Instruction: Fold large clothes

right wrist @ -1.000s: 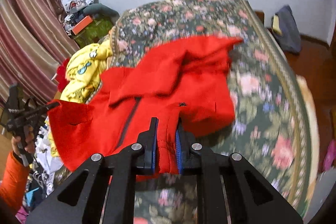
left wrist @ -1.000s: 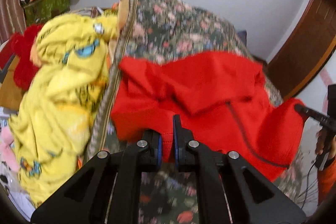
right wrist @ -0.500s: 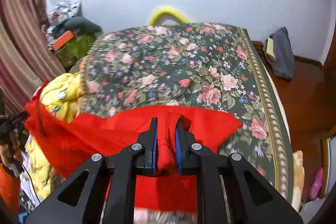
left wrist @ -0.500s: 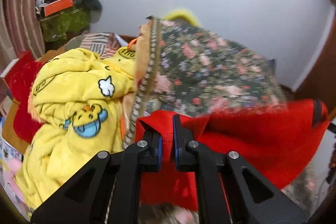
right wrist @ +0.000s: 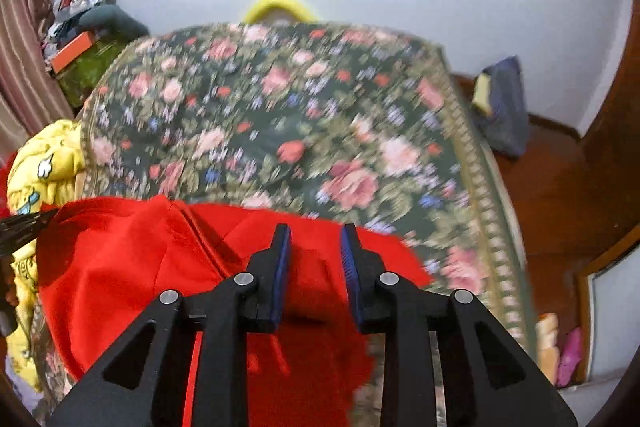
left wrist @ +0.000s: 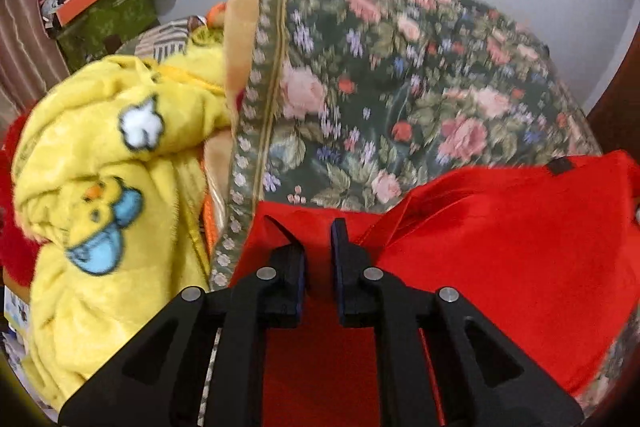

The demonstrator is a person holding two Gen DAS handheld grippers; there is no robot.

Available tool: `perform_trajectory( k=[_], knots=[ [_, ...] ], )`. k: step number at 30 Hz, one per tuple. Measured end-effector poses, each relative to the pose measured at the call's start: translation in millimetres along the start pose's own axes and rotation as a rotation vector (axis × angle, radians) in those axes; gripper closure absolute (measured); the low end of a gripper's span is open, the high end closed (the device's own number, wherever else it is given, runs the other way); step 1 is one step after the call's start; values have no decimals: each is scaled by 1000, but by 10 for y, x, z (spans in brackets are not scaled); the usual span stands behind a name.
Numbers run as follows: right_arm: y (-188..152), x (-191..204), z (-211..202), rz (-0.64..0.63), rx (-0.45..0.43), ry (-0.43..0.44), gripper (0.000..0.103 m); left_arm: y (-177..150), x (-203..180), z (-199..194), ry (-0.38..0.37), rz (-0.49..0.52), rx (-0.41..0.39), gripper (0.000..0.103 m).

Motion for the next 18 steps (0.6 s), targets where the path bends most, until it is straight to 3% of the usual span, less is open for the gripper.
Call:
perform_trajectory(
  k=[2,4,6,9,15,18],
  knots=[
    [43,46,-198,-27,-28,9,79,74,32,-200,-24,-16,-39,90],
    [31,126,-360,-56,-49,23,73,125,77,-452,-32,-30,-91,80],
    [-24,247,-506,-92,-75,42,59,138,107,-675,-14,-27,-138,73],
    [-150,485,-608,-156,-88,87,57,104,96,-891,-21,-8,-173,71],
    [-437,991,-389,-217,-23,205,57,-194,-127,-886,-66,72,-108,70],
    [-573,1267,-176,-242,19,257,57,-429,-311,-750,-110,106,-54,61]
  ],
)
Point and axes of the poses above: each gripper's, at about its wrist camera, not at the fingertips, and z roughly the way its jaws point, x to its left, y to its top, the point moved 3 cm from there along z, roughly the way its jaws point, and after that the axes turned 3 degrees about y, right-handed, at the moved point
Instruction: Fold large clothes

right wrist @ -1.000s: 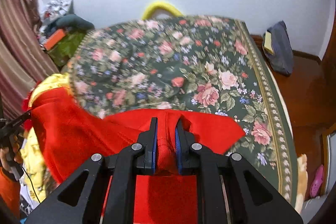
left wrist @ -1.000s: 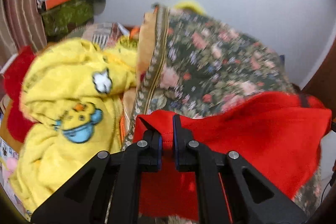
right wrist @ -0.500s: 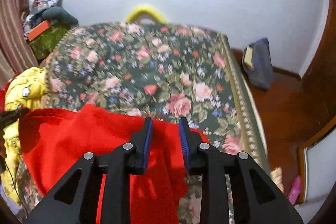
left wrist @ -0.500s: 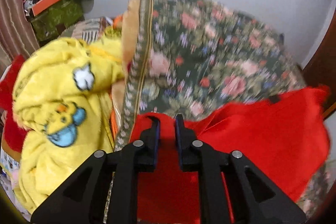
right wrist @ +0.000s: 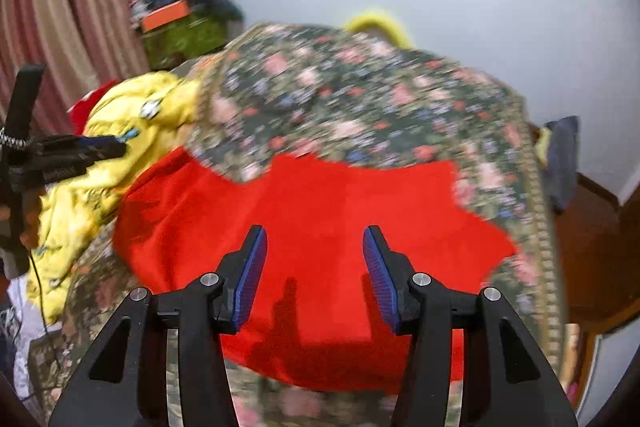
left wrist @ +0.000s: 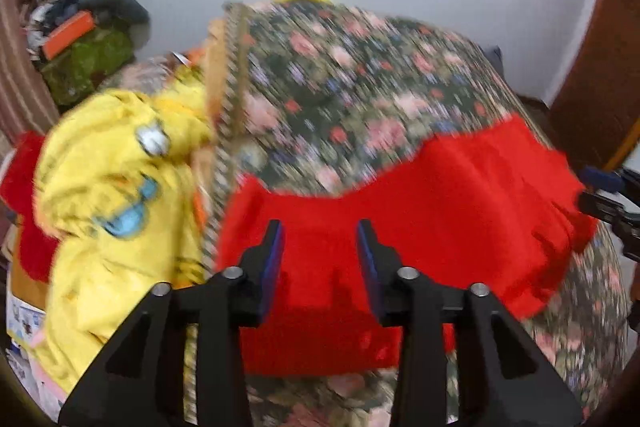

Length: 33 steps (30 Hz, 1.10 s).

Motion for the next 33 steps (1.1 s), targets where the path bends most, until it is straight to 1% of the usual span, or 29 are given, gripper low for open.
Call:
perform_trajectory(
  k=[3,6,7,9,11,12,13,15,18,19,20,23,24,25,26,28,30,32,33],
  knots=[
    [-97,190,269,-20,48,36,57,-222,-180,207,-51,13,56,54],
    [-225,329,514,-65,110,29,57,-443,-326,494,-80,18,124,50],
    [-264,342,581,-84,125,13,56,-492,-342,563,-77,21,140,49],
    [-313,324,599,-103,114,0,49,-618,-359,721,-43,43,159,46],
    [-331,242,530,-95,90,4,43,-680,-294,781,-15,42,146,38],
    [-334,198,497,-86,81,-1,39,-697,-250,784,-2,33,137,31],
    [-334,133,453,-72,68,-16,39,-712,-169,781,15,14,120,28],
    [-343,-9,391,-63,53,-81,39,-742,-29,788,36,-17,116,28],
    [-432,-284,304,-35,66,-168,39,-805,243,822,75,-68,131,28],
    [-476,-390,261,-14,70,-174,39,-830,317,832,90,-79,135,28],
    [-516,-484,210,15,69,-165,39,-851,383,841,95,-88,138,28],
    [-634,-701,27,98,53,-144,38,-928,548,832,143,-100,148,28],
    [-677,-757,-16,109,53,-188,38,-961,612,822,192,-96,151,28],
    [-724,-818,-64,110,56,-242,37,-976,652,812,216,-93,152,28],
    [-774,-877,-105,112,62,-265,37,-1007,717,792,235,-98,155,28],
    [-871,-1003,-183,154,74,-260,37,-1047,838,760,238,-136,163,28],
    [-947,-1111,-275,225,68,-221,35,-1092,963,690,246,-175,166,28],
    [-982,-1162,-363,260,69,-229,35,-1114,1055,614,273,-192,160,28],
    [-983,-1169,-407,264,66,-244,35,-1118,1092,571,275,-204,156,28]
  ],
)
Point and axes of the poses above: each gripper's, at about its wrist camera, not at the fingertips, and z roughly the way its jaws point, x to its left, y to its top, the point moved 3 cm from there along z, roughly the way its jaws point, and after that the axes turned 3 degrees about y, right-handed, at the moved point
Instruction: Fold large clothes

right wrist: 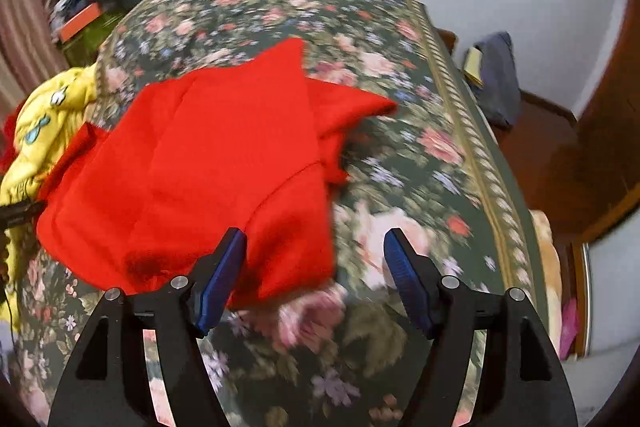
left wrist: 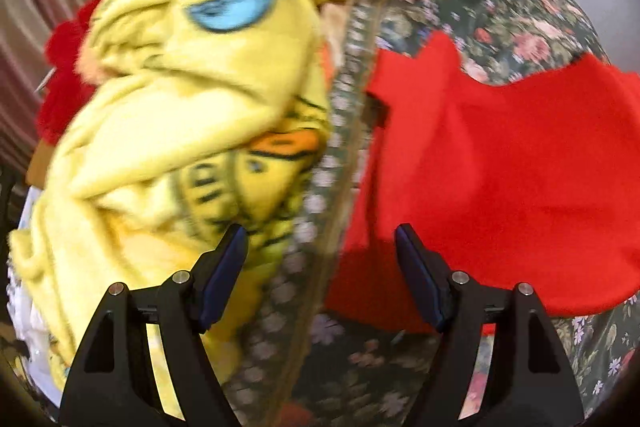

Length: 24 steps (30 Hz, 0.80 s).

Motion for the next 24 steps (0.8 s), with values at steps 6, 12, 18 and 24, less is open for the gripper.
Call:
perform_trajectory(
  k=[6,12,18,24],
  knots=[
    [101,113,-234,-11,-48,-1,35,83,-26,-292,-56,-3,-37,28],
    [300,524,-229,-93,-89,47,35,336,-424,-214,-23,143,-49,27],
    [310,816,37,-151,-64,76,35,780,-516,346,73,144,18,27],
    [283,831,116,-182,-40,45,34,1174,-222,453,30,-7,46,27]
  ],
)
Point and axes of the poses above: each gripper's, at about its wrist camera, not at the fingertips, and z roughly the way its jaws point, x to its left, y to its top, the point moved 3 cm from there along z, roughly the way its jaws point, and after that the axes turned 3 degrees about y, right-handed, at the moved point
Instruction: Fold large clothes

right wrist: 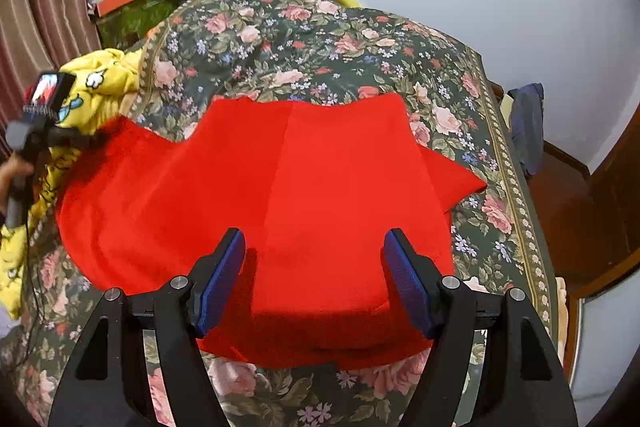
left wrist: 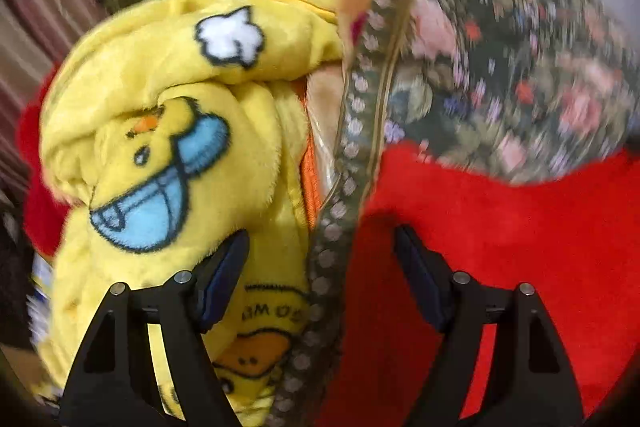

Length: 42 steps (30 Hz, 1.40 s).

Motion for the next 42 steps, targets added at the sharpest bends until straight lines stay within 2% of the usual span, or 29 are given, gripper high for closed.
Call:
perform_trajectory(
  k=[3,5,7,11,15,20,24,27,30,41,42],
  knots=[
    [-5,-5,-57,7,-4,-5,34,-35,102,-254,-107,-73,-44,27],
    [-5,-2,-115,17,-8,-3,34,-119,119,-448,-143,-73,-72,27],
    [-6,17,-176,28,-12,11,34,-241,102,-635,-191,-65,-80,27],
    [-24,95,-304,33,-26,39,34,-659,83,-998,-343,-77,-72,27],
    [-56,216,-367,17,-23,54,34,-1067,-20,-1169,-473,-106,-13,27],
    [-131,362,-400,-21,-10,63,34,-1548,-94,-988,-627,-231,106,27],
    [-159,428,-401,-37,-2,65,34,-1739,-56,-787,-687,-355,168,27],
    [-181,442,-396,-44,-1,63,34,-1768,-24,-610,-766,-474,192,27],
    [-186,432,-367,-42,5,61,34,-1697,-12,-512,-808,-554,164,27],
    [-195,353,-210,13,38,72,34,-1218,-225,27,-820,-709,132,27],
    [-199,351,-206,15,42,72,34,-1162,-262,68,-815,-720,130,30]
  ],
)
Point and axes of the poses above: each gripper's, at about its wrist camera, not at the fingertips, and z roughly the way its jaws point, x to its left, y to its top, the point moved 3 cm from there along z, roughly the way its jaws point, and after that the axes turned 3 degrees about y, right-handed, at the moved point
